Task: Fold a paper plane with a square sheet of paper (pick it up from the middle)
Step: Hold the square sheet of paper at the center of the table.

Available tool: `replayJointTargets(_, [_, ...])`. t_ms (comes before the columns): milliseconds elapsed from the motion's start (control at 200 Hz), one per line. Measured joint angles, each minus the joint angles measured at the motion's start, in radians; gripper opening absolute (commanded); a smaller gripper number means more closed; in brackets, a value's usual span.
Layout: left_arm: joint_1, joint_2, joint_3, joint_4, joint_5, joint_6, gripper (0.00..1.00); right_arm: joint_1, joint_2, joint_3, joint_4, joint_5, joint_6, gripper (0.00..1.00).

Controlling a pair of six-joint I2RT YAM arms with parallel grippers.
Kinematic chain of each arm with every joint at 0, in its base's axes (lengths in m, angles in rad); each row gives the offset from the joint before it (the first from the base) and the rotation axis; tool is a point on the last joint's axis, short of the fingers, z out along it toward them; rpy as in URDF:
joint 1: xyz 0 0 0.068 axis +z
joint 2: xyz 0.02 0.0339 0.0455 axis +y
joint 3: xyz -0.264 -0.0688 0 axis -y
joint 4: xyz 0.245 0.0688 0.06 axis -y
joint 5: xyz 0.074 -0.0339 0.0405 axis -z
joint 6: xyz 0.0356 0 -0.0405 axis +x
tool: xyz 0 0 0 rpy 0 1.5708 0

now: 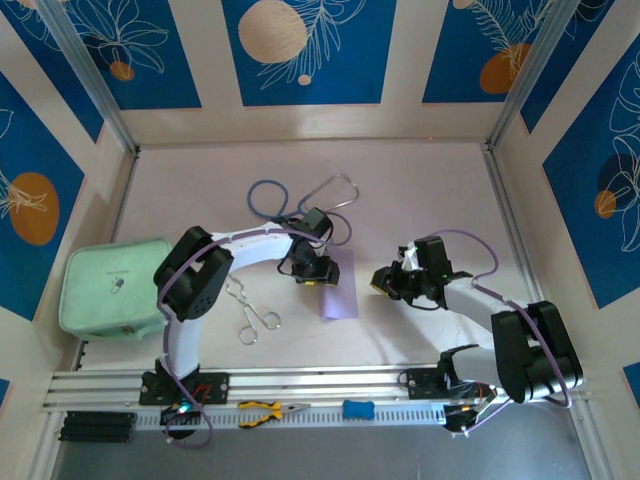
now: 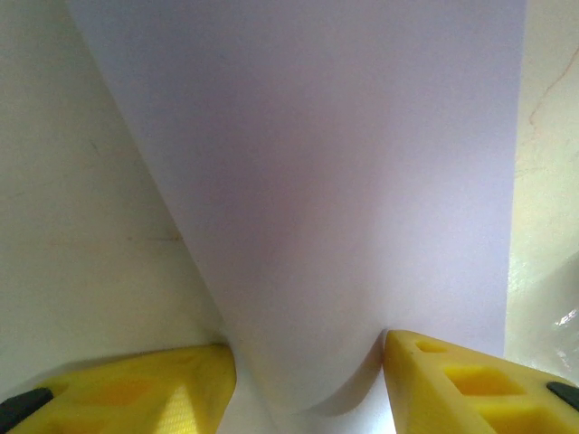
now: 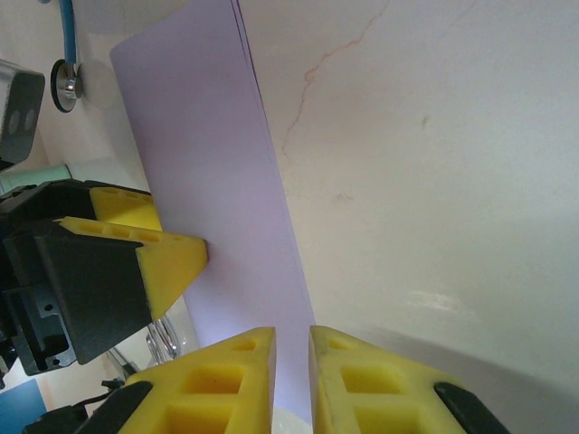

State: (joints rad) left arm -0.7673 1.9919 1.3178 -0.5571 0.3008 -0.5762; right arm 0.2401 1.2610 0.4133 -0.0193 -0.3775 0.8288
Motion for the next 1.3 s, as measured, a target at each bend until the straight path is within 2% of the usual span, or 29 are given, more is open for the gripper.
replayJointTargets(160, [0.0,0.0,0.0,0.0,0.0,0.0,0.55,0.018,0.016,0.015,0.004,0.001,-0.007,0.13])
replayJointTargets(540, [0.0,0.004,0.004,-0.004,0.0,0.005,0.56,0.045,0.033,0.039,-0.024,0.068,-0.017,0.13])
replayJointTargets(1300, [0.0,0.013,0.016,-0.021,-0.011,0.01,0.52,0.044,0.033,0.039,-0.035,0.076,-0.017,0.13])
